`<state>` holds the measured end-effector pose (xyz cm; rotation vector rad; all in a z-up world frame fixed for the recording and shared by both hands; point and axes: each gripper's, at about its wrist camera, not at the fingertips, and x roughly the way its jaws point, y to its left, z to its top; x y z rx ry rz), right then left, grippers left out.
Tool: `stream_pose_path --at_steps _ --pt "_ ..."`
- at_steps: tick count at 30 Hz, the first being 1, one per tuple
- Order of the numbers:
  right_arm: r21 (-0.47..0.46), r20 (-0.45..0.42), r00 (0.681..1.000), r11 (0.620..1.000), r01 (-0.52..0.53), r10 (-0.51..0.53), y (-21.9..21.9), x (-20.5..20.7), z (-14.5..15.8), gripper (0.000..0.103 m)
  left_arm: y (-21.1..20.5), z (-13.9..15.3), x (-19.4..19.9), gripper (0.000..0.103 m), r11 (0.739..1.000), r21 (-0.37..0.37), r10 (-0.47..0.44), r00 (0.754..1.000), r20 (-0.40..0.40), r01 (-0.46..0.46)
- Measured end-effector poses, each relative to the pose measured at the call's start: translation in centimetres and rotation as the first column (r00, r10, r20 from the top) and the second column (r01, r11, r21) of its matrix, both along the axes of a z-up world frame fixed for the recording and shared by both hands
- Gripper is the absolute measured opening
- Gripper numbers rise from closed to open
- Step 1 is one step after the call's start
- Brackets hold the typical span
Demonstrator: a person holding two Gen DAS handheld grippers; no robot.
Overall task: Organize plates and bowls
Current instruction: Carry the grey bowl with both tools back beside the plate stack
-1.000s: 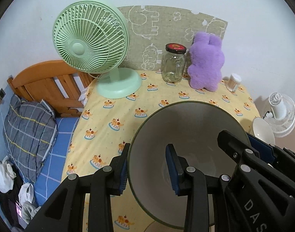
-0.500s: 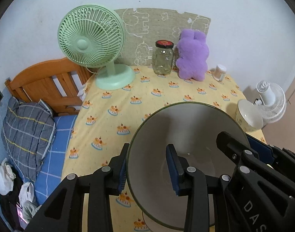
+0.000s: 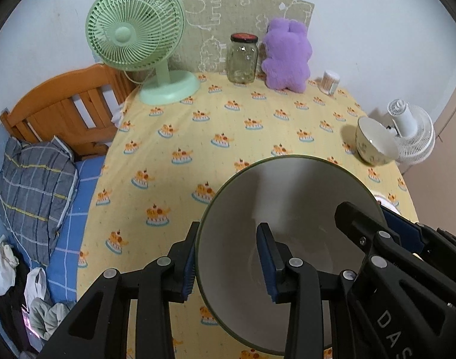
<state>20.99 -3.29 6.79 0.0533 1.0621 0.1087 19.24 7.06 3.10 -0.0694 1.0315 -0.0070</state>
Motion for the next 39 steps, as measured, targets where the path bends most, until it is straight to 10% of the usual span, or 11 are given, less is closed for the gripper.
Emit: stream_pose_path --at_steps 39 --pt "-0.043 -0.174 0.985 0.999 -0.011 0.003 0.0 -0.2 -6.7 0.032 0.0 -7.1 -0.1 0.035 0.999 -0.040 0.001 0.979 -0.205 -0.010"
